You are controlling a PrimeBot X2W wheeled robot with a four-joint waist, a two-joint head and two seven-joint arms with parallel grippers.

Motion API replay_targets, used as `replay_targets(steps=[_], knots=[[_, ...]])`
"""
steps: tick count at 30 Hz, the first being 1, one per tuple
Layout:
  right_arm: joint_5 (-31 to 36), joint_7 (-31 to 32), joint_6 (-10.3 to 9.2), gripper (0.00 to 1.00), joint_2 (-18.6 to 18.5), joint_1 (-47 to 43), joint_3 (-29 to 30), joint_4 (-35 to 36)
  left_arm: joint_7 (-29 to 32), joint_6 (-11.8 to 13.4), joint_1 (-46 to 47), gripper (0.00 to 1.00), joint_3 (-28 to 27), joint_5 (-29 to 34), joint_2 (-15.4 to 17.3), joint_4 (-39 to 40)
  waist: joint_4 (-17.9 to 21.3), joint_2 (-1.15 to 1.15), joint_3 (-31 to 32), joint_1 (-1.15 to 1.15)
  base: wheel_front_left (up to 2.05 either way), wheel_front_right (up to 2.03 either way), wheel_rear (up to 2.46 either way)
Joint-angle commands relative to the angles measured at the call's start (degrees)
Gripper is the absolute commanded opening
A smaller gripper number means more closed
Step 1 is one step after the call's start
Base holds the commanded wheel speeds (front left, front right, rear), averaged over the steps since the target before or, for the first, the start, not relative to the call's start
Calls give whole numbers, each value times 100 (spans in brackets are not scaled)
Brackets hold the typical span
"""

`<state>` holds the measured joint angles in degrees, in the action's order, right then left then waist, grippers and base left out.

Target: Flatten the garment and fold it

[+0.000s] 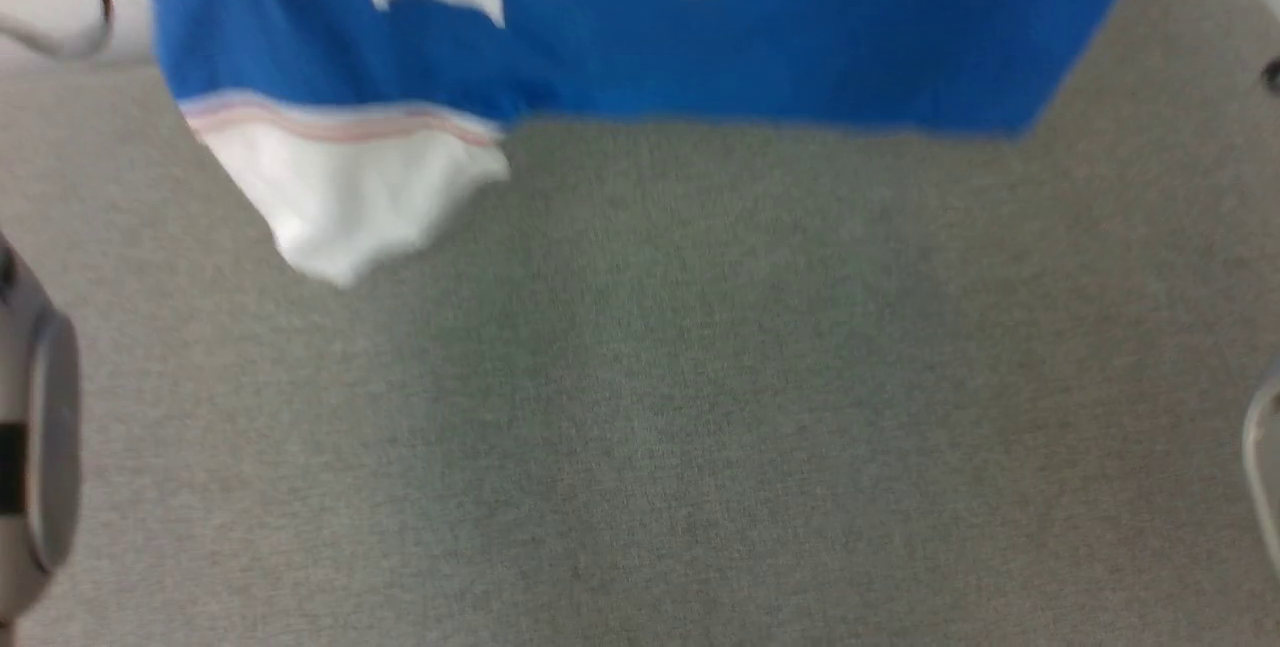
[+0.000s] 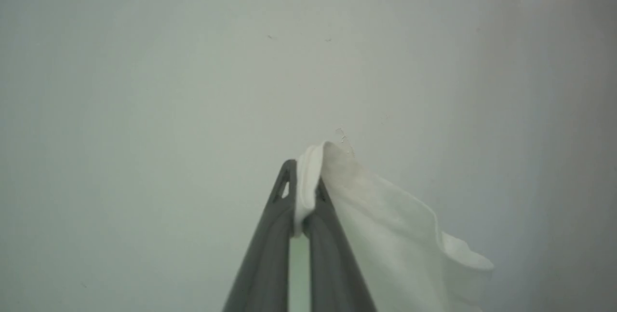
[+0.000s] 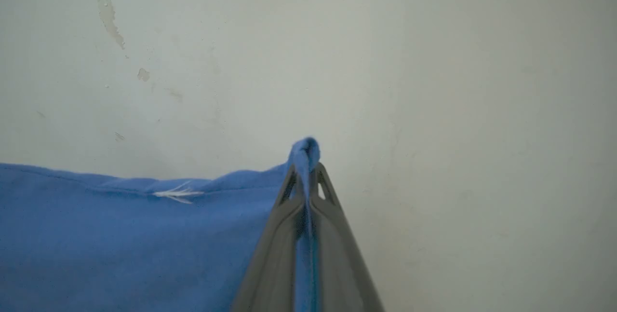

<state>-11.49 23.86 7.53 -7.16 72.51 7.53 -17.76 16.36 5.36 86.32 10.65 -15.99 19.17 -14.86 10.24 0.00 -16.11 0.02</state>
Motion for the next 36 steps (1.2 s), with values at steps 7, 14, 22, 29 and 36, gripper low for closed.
replay_targets(steps=[7,14,22,29,36], knots=[[262,-623,-4,0,-46,842,256,-493,-725,-75,1072,0,102,209,-117,-616,96,0,-1524,-2,0,0,0],[391,-1124,-4,0,-347,1143,203,-784,-1526,-354,1380,0,106,78,-182,-960,-85,0,-2164,-2,0,0,0],[92,-1540,-4,0,-663,775,-149,-761,-2174,-648,620,0,50,-191,-89,-773,-358,0,-2473,-2,0,0,0],[-817,-1539,-4,0,-1092,-179,-656,150,-2070,-705,-1060,0,-85,-508,214,420,-529,0,-2160,-2,0,0,0],[-1493,-1263,-4,0,-1302,-2081,-330,1571,-1554,-345,-3558,0,-468,-1002,450,2453,-582,0,-1663,-2,0,0,0]])
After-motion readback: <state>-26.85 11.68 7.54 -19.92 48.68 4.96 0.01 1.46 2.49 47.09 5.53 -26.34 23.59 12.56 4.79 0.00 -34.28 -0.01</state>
